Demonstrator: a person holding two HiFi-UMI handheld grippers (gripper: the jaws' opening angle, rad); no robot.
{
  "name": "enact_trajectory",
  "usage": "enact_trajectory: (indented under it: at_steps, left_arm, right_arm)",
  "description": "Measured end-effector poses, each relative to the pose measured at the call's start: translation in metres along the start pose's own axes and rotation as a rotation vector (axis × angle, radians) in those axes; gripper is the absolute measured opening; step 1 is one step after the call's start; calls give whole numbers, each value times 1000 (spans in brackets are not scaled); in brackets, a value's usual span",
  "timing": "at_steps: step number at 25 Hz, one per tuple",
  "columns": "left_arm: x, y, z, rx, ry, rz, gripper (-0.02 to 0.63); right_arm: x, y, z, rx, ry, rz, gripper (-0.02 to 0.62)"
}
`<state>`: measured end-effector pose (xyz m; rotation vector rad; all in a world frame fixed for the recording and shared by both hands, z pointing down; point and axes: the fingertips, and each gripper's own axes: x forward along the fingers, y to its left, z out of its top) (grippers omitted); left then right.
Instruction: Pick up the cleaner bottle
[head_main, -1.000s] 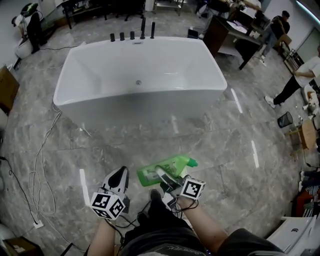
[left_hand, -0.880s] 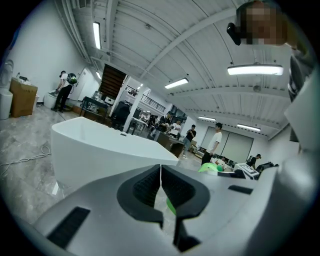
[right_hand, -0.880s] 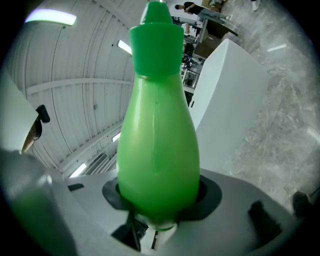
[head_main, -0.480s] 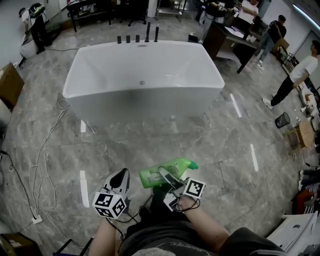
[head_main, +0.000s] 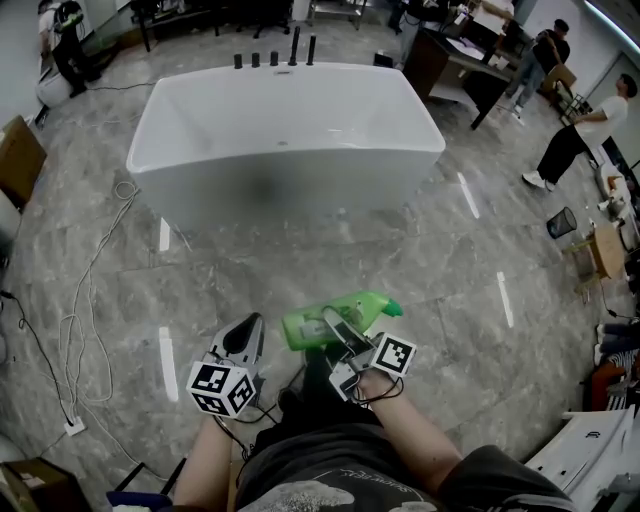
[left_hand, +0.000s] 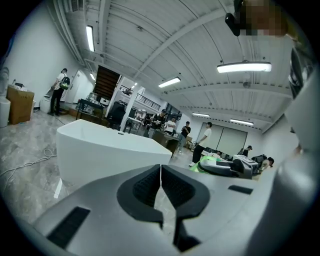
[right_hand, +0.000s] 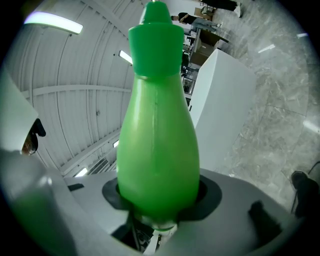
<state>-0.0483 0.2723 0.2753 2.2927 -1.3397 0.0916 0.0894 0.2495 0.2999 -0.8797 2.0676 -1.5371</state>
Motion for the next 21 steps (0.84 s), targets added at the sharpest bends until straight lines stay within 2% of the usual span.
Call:
enact_trajectory:
  at_steps: [11,17,21]
  left_arm:
    - [-2,-15,-15,20,29,-32,17]
    - [-8,-9,0,7,-1,-9,17]
    - [-14,-11,3,37,5,-16,17]
  right_arm:
    - [-16,1,-1,-28,-4,-30,199]
    - [-17,11,4,-43,2,-31,199]
    - [-23,18,3,-46,0,-31,199]
